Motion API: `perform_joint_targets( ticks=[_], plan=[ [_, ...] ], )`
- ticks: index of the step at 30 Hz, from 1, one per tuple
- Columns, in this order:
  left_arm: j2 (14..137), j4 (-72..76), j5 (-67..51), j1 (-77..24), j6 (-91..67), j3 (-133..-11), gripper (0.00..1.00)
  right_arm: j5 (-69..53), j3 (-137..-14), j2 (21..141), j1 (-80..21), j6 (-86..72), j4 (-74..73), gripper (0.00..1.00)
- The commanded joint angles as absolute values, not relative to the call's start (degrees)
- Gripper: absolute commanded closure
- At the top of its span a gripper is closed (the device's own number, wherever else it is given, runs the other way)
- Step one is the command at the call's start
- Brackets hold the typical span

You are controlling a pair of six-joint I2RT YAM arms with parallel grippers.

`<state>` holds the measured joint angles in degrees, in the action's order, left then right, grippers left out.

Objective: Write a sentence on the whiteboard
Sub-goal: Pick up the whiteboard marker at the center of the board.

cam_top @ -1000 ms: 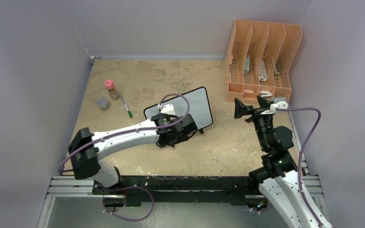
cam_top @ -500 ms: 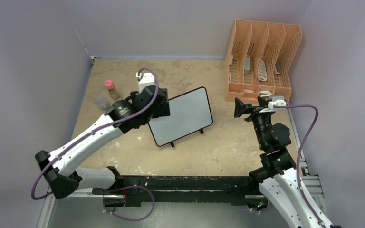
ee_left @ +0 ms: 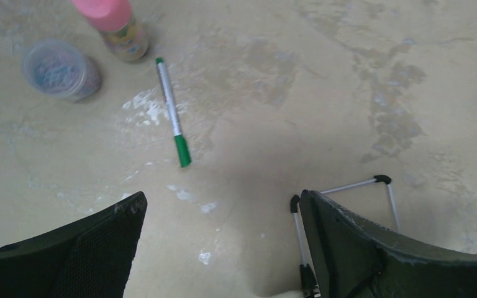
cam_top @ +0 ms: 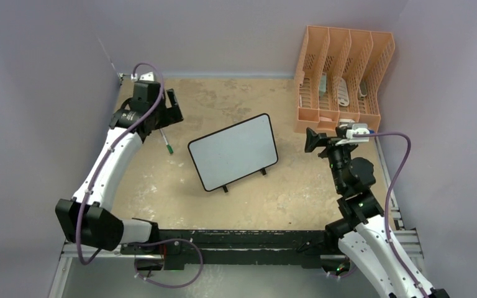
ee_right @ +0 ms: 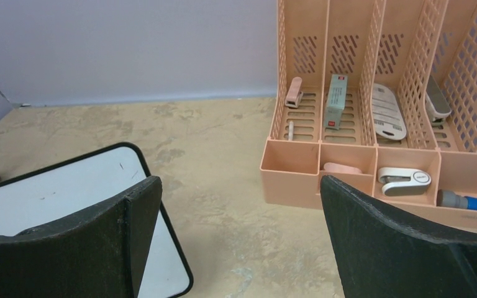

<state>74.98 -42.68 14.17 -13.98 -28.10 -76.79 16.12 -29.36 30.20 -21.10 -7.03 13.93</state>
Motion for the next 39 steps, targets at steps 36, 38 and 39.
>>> perform_joint_targets(
  ticks=[36, 38, 39],
  plan=[
    [102.93, -29.40, 0.26, 1.56, -29.33, -67.27, 0.66, 17.06, -26.71, 27.90, -21.36, -6.58, 19.51, 0.01],
    [103.77, -29.88, 0.26, 1.82, -29.46, -67.61, 0.68, 16.88, -26.71, 27.88, -21.37, -6.52, 19.56, 0.01],
    [104.11, -30.22, 0.48, 1.78, -29.40, -67.59, 0.68, 16.77, -26.72, 27.86, -21.40, -6.56, 19.52, 0.01]
  ],
)
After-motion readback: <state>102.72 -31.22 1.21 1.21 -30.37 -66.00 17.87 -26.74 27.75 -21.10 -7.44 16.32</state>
